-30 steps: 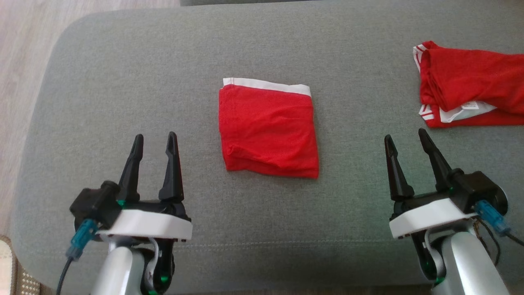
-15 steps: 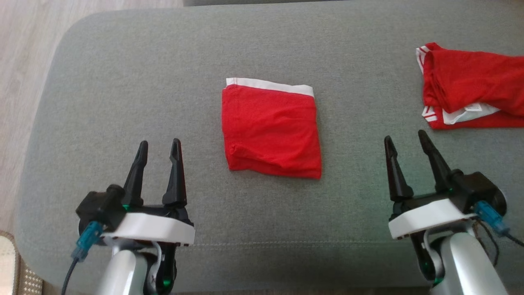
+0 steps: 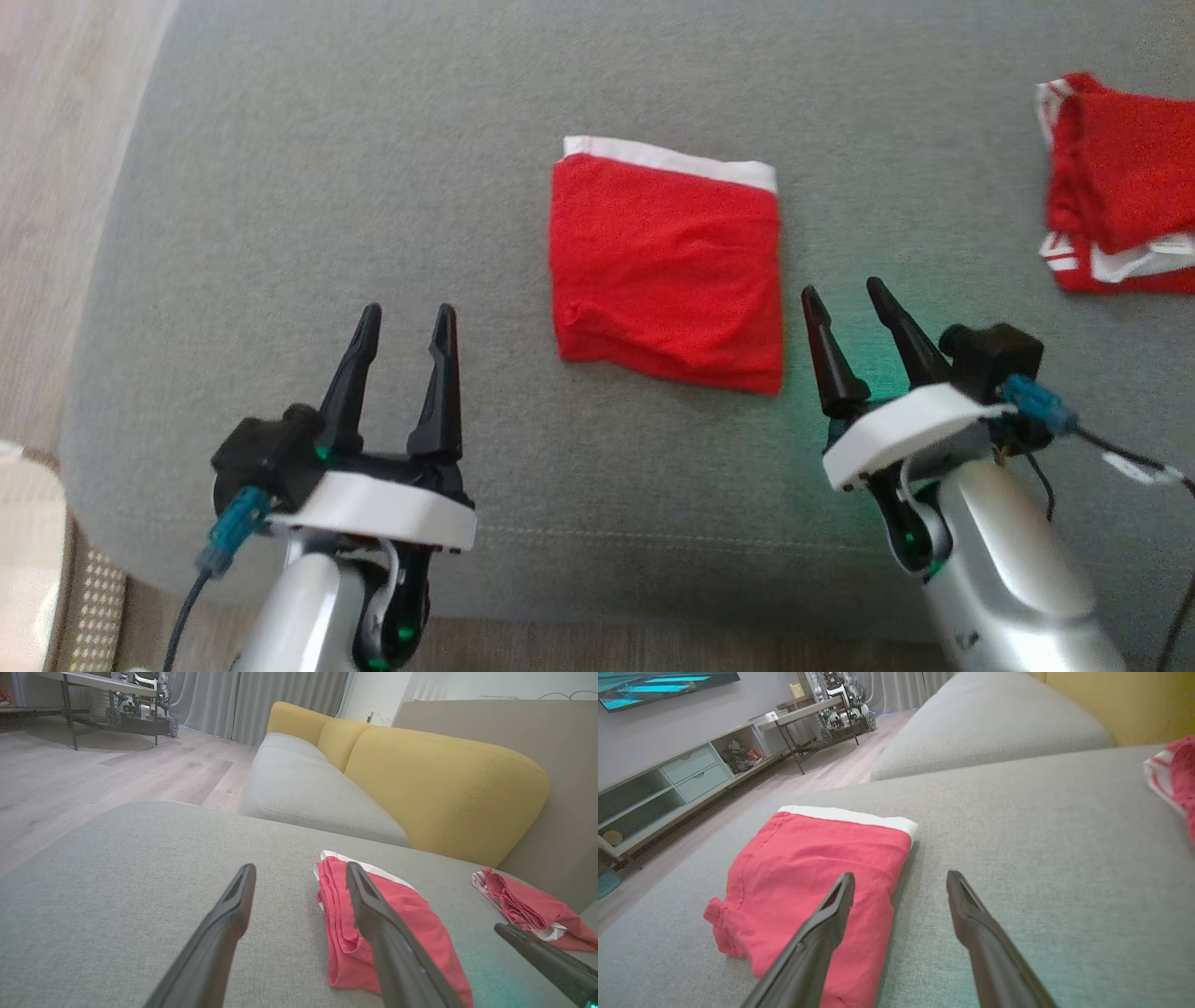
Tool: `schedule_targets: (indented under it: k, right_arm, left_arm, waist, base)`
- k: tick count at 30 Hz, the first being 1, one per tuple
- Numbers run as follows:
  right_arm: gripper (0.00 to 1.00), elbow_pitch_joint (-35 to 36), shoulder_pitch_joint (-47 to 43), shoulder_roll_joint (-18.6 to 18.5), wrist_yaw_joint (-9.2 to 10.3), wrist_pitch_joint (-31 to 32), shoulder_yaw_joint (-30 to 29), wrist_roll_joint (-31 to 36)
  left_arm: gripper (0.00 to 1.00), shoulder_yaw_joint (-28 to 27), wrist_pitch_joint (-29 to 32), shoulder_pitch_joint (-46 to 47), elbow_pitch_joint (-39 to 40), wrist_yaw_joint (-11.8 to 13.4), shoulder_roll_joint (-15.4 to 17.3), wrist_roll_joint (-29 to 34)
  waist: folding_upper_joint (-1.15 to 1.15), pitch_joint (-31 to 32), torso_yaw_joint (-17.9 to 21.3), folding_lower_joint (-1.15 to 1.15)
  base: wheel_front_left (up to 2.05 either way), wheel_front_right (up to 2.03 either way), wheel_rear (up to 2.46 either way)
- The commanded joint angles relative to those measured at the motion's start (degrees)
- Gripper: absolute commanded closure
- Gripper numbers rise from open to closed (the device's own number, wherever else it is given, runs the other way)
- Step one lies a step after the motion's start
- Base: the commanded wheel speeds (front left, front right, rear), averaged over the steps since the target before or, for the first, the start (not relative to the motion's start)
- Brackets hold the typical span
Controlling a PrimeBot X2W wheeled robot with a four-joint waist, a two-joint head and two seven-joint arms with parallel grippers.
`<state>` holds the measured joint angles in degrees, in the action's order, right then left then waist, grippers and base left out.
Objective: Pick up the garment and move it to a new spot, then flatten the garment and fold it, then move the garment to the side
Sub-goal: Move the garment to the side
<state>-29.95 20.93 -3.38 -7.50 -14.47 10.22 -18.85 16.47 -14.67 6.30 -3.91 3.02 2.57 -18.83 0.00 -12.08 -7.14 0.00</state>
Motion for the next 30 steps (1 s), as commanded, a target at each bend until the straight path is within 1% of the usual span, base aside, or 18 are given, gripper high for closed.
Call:
schedule_targets:
  k: [1,2,5,10,15,16,17,18,21,24,27,30]
  right_arm:
    - [0.00,-0.6,2.8,0.5,0.01,-0.2,1.9,-2.3]
    - [0.00,-0.6,2.8,0.5,0.01,-0.2,1.9,-2.3]
    - [0.00,-5.1,6.2,0.5,0.01,0.6,2.3,-7.4]
    - [0.00,-10.8,10.8,0.3,0.01,1.4,3.7,-12.6]
    - [0.00,-14.5,13.6,-0.4,0.01,1.9,5.8,-17.2]
    - [0.20,-15.3,14.1,-0.8,0.01,2.0,6.5,-17.5]
    - [0.78,-16.0,14.5,-1.1,0.01,1.9,7.2,-17.6]
    - [1.00,-16.7,14.9,-1.4,0.01,1.7,7.9,-17.6]
    - [1.00,-18.4,16.1,-2.1,0.01,1.1,9.9,-17.1]
    - [1.00,-19.0,17.1,-3.1,0.01,0.1,11.8,-14.8]
    - [1.00,-19.0,18.2,-4.6,0.01,-0.4,13.8,-10.4]
    - [1.00,-16.6,19.0,-6.3,0.01,-0.5,15.3,-5.0]
  left_arm:
    - [0.00,-1.3,-0.3,2.7,1.8,-0.1,0.3,-0.3]
    - [0.00,-1.3,-0.3,2.7,1.8,-0.1,0.3,-0.3]
    - [0.00,-0.7,-0.3,3.5,1.7,-0.1,0.3,-0.2]
    - [0.00,-0.3,-0.3,4.2,1.6,-0.1,0.3,-0.2]
    - [0.00,0.0,-0.3,4.6,1.4,-0.1,0.3,-0.3]
    - [0.00,0.0,-0.3,4.6,1.4,-0.1,0.3,-0.3]
    - [0.00,0.0,-0.3,4.6,1.4,0.0,0.3,-0.3]
    - [0.00,0.1,-0.3,4.6,1.4,0.0,0.3,-0.3]
    - [0.00,0.1,-0.3,4.6,1.5,0.1,0.3,-0.2]
    - [0.00,0.0,-0.3,4.7,1.5,0.2,0.3,0.1]
    - [0.00,0.0,-0.3,4.7,1.6,0.0,0.3,0.3]
    - [0.00,-0.1,-0.3,4.8,1.6,-0.2,0.3,0.6]
  waist:
    - [0.00,-1.7,-1.8,0.00]
    - [0.00,-1.7,-1.8,0.00]
    - [0.00,-3.0,-3.4,0.00]
    - [0.00,-4.3,-5.5,0.00]
    - [0.00,-5.0,-6.8,0.00]
    - [0.00,-5.1,-7.0,0.00]
    - [0.00,-5.1,-7.1,0.00]
    - [0.00,-5.2,-7.2,0.00]
    - [0.00,-5.3,-7.1,0.00]
    - [0.00,-5.1,-6.6,0.00]
    - [0.00,-4.7,-5.4,0.00]
    - [0.00,-4.4,-3.8,0.00]
  base:
    - [0.00,0.00,0.00]
    - [0.00,0.00,0.00]
    - [0.00,0.00,0.00]
    - [0.00,0.00,0.00]
    - [0.00,0.00,0.00]
    - [0.00,0.00,0.00]
    - [0.00,0.00,0.00]
    - [0.00,0.00,0.00]
    - [0.00,0.00,0.00]
    - [0.00,0.00,0.00]
    - [0.00,0.00,0.00]
    - [0.00,0.00,0.00]
